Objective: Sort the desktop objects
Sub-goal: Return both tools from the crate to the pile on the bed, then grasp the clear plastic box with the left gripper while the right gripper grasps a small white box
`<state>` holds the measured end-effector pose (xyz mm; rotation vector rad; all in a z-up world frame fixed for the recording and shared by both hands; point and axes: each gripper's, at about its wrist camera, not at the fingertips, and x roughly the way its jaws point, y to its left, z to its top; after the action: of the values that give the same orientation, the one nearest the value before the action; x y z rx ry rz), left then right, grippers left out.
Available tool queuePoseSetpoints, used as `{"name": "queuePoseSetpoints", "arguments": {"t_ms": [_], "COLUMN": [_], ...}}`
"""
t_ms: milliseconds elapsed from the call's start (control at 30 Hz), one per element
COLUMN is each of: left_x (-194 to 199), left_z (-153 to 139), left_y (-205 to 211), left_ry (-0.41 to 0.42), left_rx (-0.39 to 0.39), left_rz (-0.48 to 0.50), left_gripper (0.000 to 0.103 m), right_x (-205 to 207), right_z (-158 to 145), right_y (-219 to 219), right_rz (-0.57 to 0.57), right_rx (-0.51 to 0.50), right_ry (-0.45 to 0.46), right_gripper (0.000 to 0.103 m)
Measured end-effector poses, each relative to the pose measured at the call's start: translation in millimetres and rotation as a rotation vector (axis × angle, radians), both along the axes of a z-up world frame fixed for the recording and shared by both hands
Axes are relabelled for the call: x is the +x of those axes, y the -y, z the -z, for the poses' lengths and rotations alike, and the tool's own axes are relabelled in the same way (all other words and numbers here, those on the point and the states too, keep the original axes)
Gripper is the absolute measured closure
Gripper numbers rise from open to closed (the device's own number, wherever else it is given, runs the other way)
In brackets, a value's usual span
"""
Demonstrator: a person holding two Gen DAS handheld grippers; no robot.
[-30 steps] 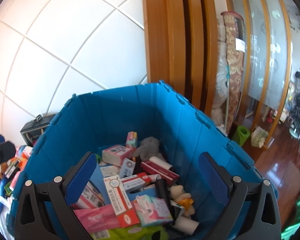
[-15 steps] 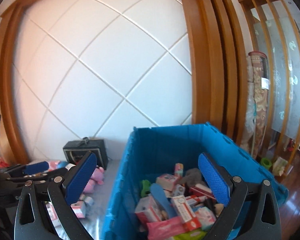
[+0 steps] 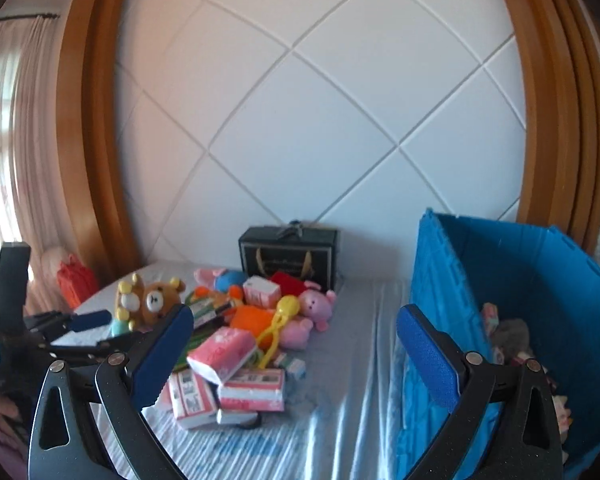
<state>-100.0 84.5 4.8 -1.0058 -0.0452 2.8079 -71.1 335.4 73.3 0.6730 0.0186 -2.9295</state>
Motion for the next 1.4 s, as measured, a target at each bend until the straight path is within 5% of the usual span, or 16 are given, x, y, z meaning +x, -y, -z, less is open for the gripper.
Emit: {"name": "queuePoseSetpoints", "arguments": {"t_ms": [233, 500, 733, 1000, 1400], "left_x": [-8.0, -20.1, -55.7, -96.8, -69.4], "left_z": [95.9, 191.9, 204.7, 219.6, 213.1], "left_y": [87.5, 151.1, 156.5, 152.3, 166.0], "left_ry": [0.147, 0.329, 0.307, 0.328, 0.303], "left_rx": [-0.065, 0.006, -0.006, -0.02, -0.005], "left_rz": [-0.183, -0.298, -0.275, -0.219, -0.248], "left_gripper": [0.037, 0.037, 0.037, 0.041, 0.041], "right_x": [-39.4, -73.3, -102.1, -121.9, -144.5], "right_z": [102.0, 192.9, 232.5, 249.2, 280.6], "right_y": [14.0, 20.9, 26.9, 43.6, 79.6], "right_rz": [-0.007, 0.012, 0.022, -0.02, -0.08], "right_rx": [-0.009, -0.014, -0.029, -0.023, -0.098], "right_ry": [0.255, 0.509, 0.642, 0.692, 0.805], "right_gripper": [0.0, 0.0, 0.0, 0.0, 0.004]}}
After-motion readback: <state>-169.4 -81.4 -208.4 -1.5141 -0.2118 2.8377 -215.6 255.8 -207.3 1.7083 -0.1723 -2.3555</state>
